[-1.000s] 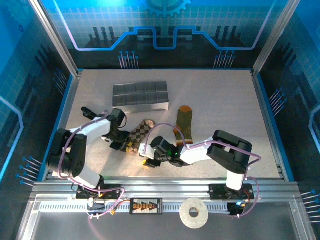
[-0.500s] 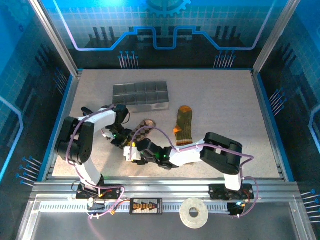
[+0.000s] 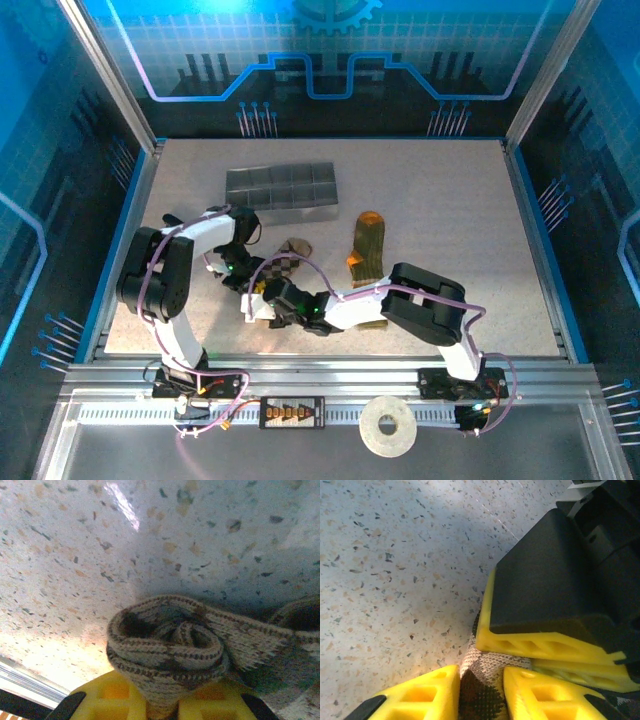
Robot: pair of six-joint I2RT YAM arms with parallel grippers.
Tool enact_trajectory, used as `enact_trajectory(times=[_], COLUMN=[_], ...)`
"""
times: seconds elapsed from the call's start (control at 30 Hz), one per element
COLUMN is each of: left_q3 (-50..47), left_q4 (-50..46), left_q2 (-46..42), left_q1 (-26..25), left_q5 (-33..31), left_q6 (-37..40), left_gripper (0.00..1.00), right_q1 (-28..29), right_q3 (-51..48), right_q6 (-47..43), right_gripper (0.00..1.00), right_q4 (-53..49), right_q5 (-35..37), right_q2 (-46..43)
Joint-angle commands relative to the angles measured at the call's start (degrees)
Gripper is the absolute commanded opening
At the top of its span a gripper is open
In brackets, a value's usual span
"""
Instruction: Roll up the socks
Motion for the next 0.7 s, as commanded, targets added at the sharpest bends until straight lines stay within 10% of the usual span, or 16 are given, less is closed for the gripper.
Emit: enact_trajectory(times=[0.0,0.3,0.67], left_q3=[-2.8,-0.93,0.7], left_q4=[-0.85,-2.21,-3.09], left_q2=[4.33,6.12,7.29], left_q1=[-0.98,-0.98,-0.98], left_q5=[-3.95,-5.12,-5.13], left_q6=[1.55,2.04,2.14], left_gripper=[0.13,0.13,0.12], right_q1=[-1.07,-1.03,-0.87], right_q3=[0.64,-3.98,1.95], right_q6=[-0.4,-2.87,-1.78], right_gripper=[0.35,0.51,0.45], right_q4=[-2.09,2.46,-4.4], right_q5=[5.4,2.13,4.76], right_q2=[3.92,-1.8,3.35])
